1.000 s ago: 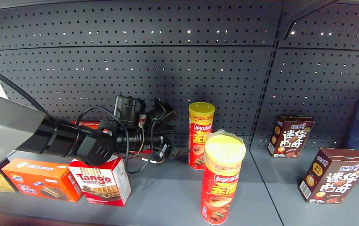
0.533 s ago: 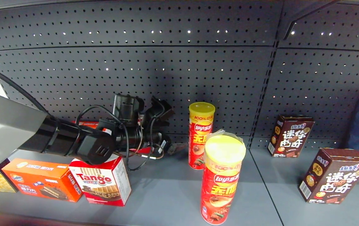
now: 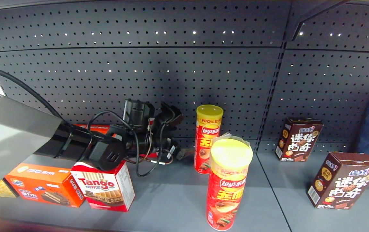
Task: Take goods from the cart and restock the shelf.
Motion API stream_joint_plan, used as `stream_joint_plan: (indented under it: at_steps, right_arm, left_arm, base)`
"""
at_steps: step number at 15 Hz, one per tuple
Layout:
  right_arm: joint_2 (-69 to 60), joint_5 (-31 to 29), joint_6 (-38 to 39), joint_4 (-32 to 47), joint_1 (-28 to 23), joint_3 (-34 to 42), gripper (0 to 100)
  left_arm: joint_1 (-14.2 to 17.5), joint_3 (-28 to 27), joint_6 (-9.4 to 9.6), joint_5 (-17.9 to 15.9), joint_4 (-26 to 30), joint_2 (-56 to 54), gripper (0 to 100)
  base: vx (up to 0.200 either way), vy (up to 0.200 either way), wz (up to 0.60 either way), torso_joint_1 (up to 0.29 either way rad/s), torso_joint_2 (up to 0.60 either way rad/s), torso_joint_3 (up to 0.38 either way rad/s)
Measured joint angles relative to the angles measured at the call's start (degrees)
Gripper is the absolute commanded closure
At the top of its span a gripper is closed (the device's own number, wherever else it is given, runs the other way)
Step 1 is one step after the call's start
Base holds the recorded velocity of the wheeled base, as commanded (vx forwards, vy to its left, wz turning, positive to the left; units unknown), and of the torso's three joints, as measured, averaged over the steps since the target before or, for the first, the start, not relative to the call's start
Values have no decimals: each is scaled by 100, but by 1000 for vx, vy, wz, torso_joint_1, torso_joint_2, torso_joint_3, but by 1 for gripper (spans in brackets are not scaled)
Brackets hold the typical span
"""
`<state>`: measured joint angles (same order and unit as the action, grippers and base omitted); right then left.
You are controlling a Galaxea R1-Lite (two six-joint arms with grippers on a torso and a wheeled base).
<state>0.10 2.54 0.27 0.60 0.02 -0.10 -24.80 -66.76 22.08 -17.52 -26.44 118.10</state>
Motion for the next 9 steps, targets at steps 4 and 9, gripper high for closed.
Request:
stream_joint_plan:
  at_steps: [4, 9]
  right_arm:
    - [0, 0, -2, 2, 2, 0, 0]
    - [0, 0, 0, 2, 0, 0, 0]
  left_arm:
    - [-61, -9, -10, 0, 6, 43, 0]
    - [-54, -16, -35, 4, -130, 33, 0]
  base:
    - [0, 0, 0, 0, 0, 0]
    - [0, 0, 0, 0, 0, 0]
